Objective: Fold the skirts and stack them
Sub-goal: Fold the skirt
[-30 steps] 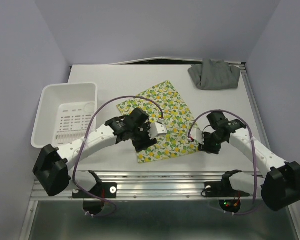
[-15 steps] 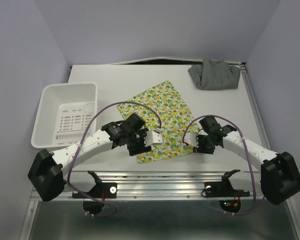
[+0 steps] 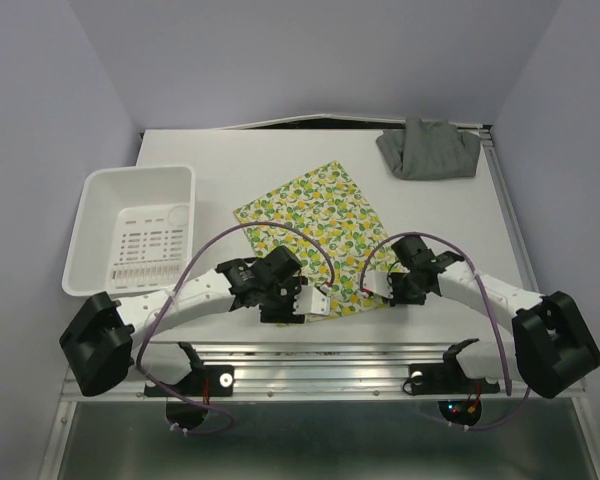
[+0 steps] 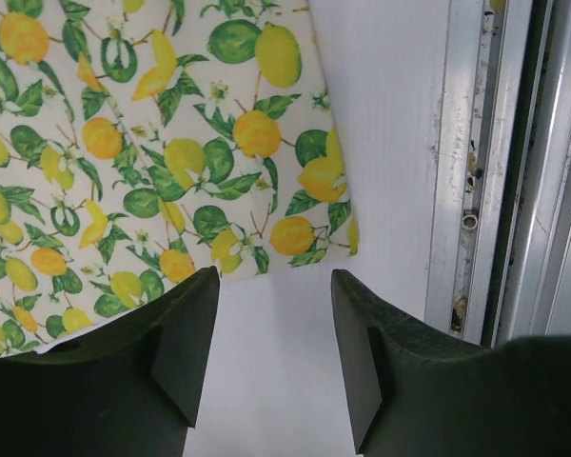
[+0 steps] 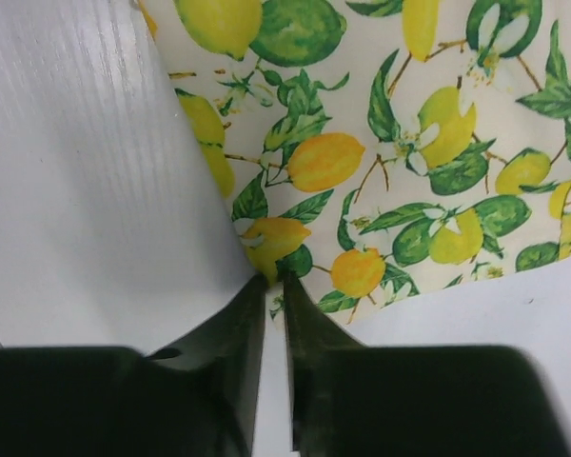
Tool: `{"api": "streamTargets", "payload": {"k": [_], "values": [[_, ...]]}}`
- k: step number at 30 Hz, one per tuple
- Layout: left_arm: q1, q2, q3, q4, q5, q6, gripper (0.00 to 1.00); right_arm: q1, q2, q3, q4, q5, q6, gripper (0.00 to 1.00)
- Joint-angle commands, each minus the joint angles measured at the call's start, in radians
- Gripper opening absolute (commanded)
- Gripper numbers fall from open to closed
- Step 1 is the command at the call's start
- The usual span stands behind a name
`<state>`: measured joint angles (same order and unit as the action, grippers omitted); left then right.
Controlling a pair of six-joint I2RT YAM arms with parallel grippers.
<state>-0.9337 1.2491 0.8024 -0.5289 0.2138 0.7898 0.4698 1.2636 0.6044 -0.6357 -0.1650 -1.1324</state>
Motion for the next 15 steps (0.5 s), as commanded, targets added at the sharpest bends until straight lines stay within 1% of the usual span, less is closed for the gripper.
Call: {"api": "streamTargets", "payload": {"k": [1, 3, 7, 10, 15], "values": [[-0.048, 0.032, -0.052, 0.063, -0.042, 0.020, 0.60, 0.009, 0.077, 0.009, 0.016, -0.021, 0.026, 0.03], [-0.057, 0.045, -0.065, 0.070, -0.056, 0.032, 0.60, 0.009, 0.072, 0.032, -0.021, -0.042, 0.046, 0.01], [-0.059, 0.062, -0.098, 0.099, -0.062, 0.049, 0.59, 0.009, 0.020, 0.064, -0.053, -0.064, 0.072, 0.01], [-0.065, 0.082, -0.101, 0.132, -0.060, 0.040, 0.59, 0.009, 0.016, 0.095, -0.071, -0.083, 0.100, 0.01], [-0.070, 0.124, -0.095, 0.159, -0.048, 0.037, 0.51, 0.009, 0.028, 0.144, -0.108, -0.102, 0.126, 0.01]]}}
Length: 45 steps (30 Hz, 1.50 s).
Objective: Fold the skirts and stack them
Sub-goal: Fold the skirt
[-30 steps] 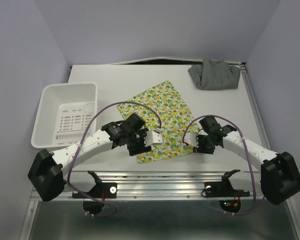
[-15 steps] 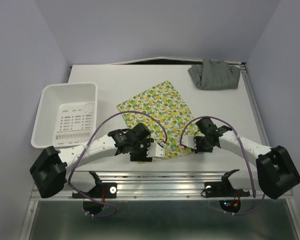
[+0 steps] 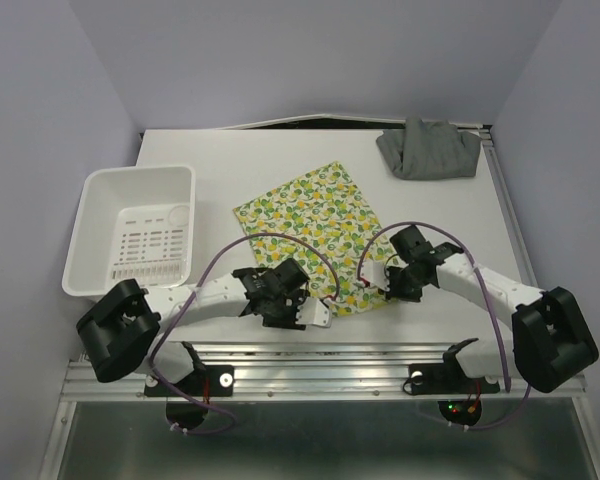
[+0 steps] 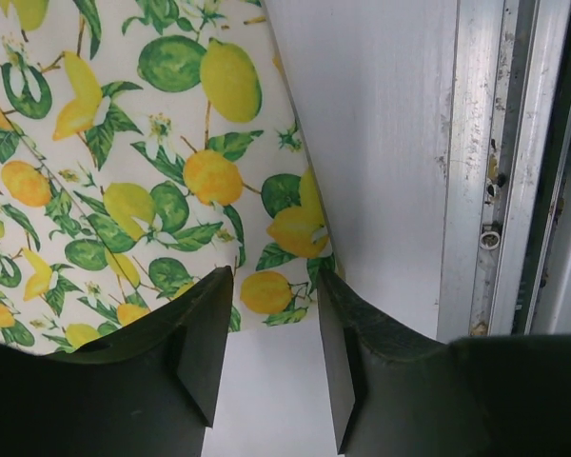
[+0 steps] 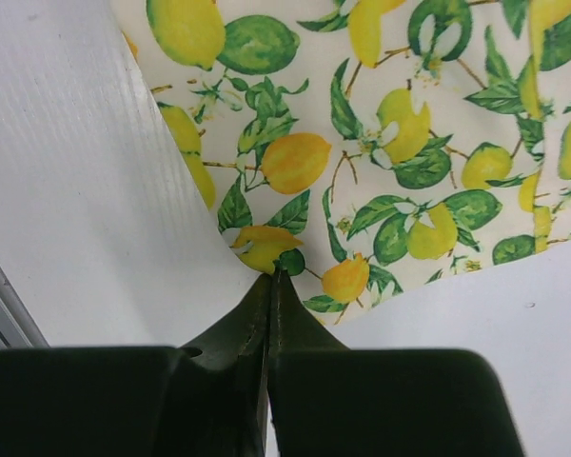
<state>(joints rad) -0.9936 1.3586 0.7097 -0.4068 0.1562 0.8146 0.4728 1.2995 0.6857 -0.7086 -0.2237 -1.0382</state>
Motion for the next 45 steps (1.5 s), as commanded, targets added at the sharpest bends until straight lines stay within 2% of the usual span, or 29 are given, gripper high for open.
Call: {"api": "streamTargets", "payload": {"k": [1, 10, 16, 27, 36, 41, 45], "values": [[-0.013, 0.020, -0.009, 0.037, 0.017, 0.015, 0.48, 0.006, -0.006, 0.072, -0.038, -0.042, 0.030, 0.01], [-0.016, 0.024, -0.018, -0.030, 0.048, 0.072, 0.43, 0.006, -0.008, 0.080, -0.046, -0.023, 0.032, 0.01], [-0.020, -0.019, 0.007, -0.064, 0.068, 0.061, 0.51, 0.006, -0.003, 0.083, -0.049, -0.022, 0.032, 0.01], [-0.022, -0.052, 0.047, -0.121, 0.088, 0.051, 0.53, 0.006, -0.003, 0.080, -0.055, -0.016, 0.030, 0.01], [-0.022, -0.027, -0.015, -0.084, 0.068, 0.067, 0.51, 0.006, 0.004, 0.078, -0.057, -0.014, 0.040, 0.01], [-0.023, 0.030, -0.019, -0.060, 0.065, 0.060, 0.47, 0.006, 0.006, 0.080, -0.057, -0.014, 0.050, 0.01], [-0.023, 0.079, -0.032, -0.015, 0.031, 0.046, 0.30, 0.006, 0.003, 0.080, -0.066, -0.012, 0.059, 0.01]]}}
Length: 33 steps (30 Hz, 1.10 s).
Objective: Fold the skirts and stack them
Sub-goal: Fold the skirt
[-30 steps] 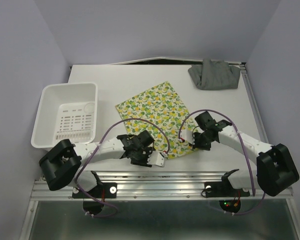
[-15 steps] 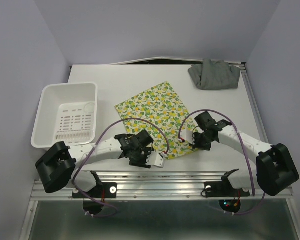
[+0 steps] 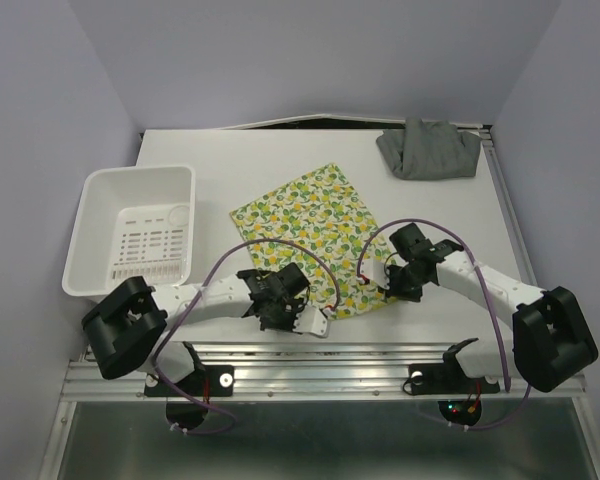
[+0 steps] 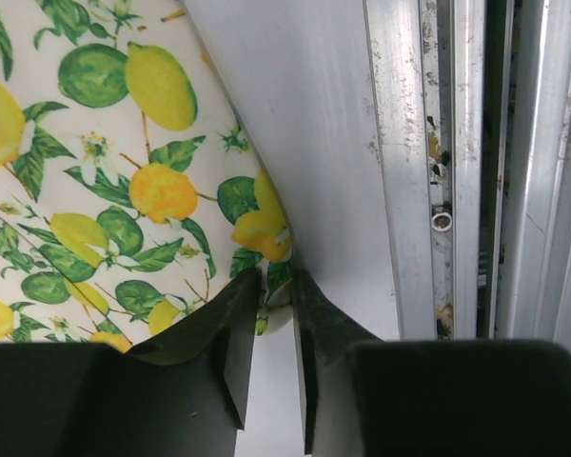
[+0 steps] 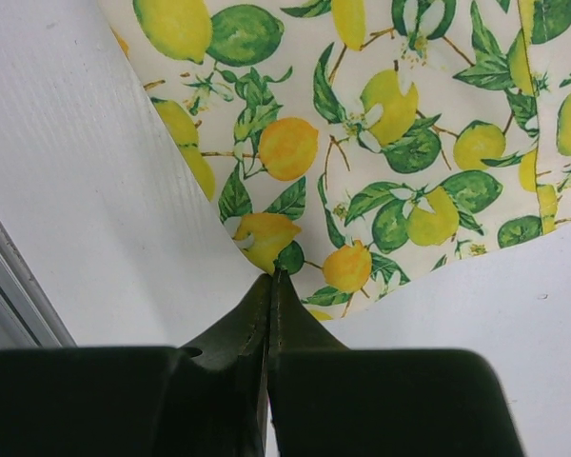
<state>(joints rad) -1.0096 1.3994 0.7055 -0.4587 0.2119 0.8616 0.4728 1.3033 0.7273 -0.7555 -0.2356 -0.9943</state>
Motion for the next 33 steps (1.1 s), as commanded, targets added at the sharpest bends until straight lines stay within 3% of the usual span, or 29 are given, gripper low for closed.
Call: {"api": "streamTargets", "payload": {"k": [1, 3, 5, 12, 20, 23, 28, 33], "values": [[-0.007, 0.047, -0.023, 0.037, -0.026, -0.003, 0.18, 0.006, -0.007, 0.037, -0.022, -0.001, 0.023, 0.01], [-0.007, 0.015, -0.020, 0.041, -0.031, -0.024, 0.06, 0.006, -0.028, 0.035, -0.042, -0.002, 0.031, 0.01], [-0.007, -0.037, -0.009, 0.034, -0.023, -0.035, 0.00, 0.006, -0.047, 0.032, -0.062, -0.005, 0.045, 0.01], [-0.004, -0.264, 0.069, -0.066, 0.033, -0.117, 0.00, 0.006, -0.222, 0.086, -0.217, -0.008, 0.127, 0.01], [0.032, -0.434, 0.178, -0.242, 0.170, -0.187, 0.00, 0.006, -0.318, 0.337, -0.396, -0.045, 0.214, 0.01], [0.034, -0.503, 0.219, -0.252, 0.149, -0.217, 0.00, 0.006, -0.314, 0.449, -0.458, -0.045, 0.255, 0.01], [0.088, -0.525, 0.293, -0.213, 0.106, -0.292, 0.00, 0.006, -0.221, 0.613, -0.360, 0.002, 0.324, 0.01], [0.235, -0.504, 0.262, -0.158, 0.055, -0.335, 0.00, 0.006, -0.037, 0.669, -0.162, 0.074, 0.292, 0.01]]}}
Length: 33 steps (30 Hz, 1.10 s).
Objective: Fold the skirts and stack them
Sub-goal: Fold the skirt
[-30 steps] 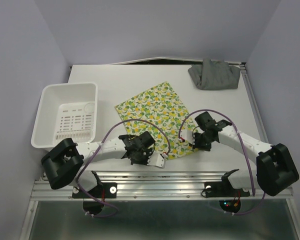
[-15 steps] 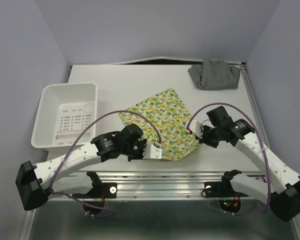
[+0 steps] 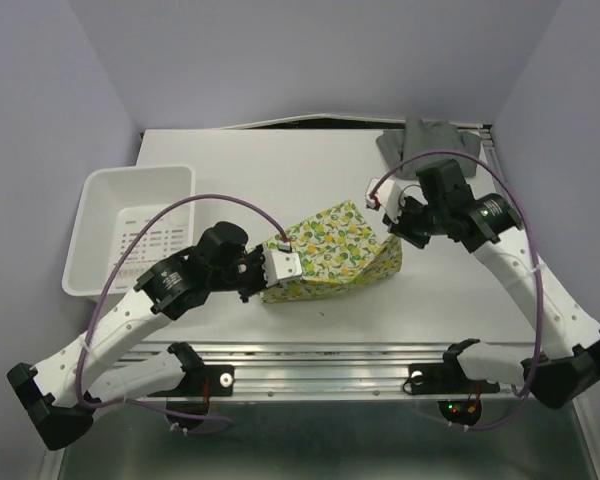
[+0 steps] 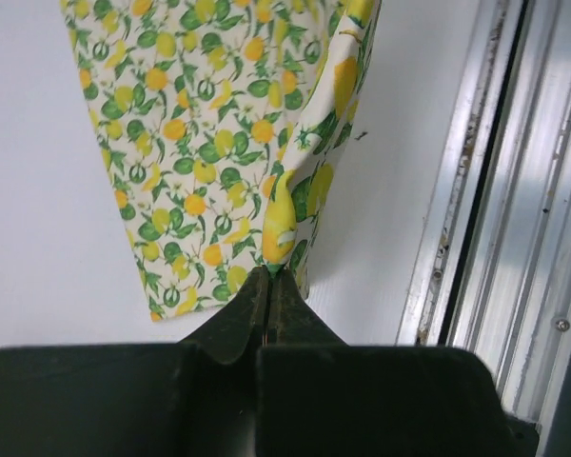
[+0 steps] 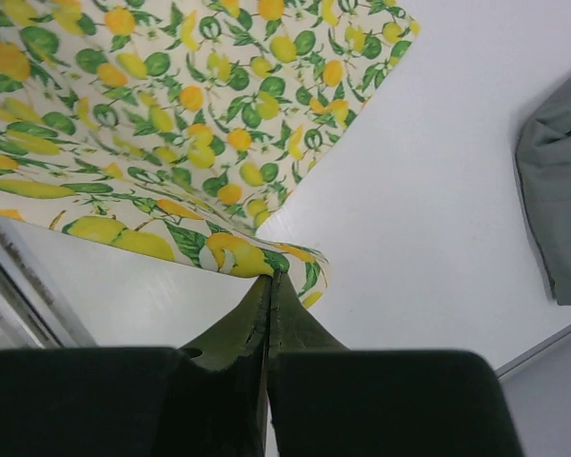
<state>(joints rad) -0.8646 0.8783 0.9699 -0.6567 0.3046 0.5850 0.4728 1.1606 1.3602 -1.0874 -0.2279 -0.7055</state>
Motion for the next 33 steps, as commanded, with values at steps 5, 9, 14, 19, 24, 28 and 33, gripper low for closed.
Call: {"api": "streamTargets", "payload": {"k": [5, 9, 14, 19, 24, 28, 33], "values": [[0.271, 0.142, -0.002, 0.039, -0.059, -0.071, 0.00, 0.006, 0.261, 0.066, 0.285, 0.102, -0.052, 0.01], [0.341, 0.211, -0.011, 0.052, -0.078, -0.086, 0.00, 0.006, 0.387, 0.118, 0.355, 0.104, -0.054, 0.01], [0.389, 0.252, -0.022, 0.086, -0.091, -0.088, 0.00, 0.006, 0.507, 0.201, 0.400, 0.095, -0.052, 0.01], [0.412, 0.301, -0.005, 0.158, -0.156, -0.096, 0.00, 0.006, 0.603, 0.298, 0.403, 0.091, -0.072, 0.01], [0.432, 0.436, 0.020, 0.215, -0.199, -0.079, 0.00, 0.006, 0.729, 0.318, 0.451, 0.107, -0.084, 0.01], [0.444, 0.520, 0.015, 0.282, -0.226, -0.088, 0.14, 0.006, 0.823, 0.330, 0.535, 0.151, -0.045, 0.10], [0.484, 0.669, 0.088, 0.370, -0.268, -0.158, 0.27, 0.006, 0.945, 0.419, 0.602, 0.222, 0.061, 0.24]]}}
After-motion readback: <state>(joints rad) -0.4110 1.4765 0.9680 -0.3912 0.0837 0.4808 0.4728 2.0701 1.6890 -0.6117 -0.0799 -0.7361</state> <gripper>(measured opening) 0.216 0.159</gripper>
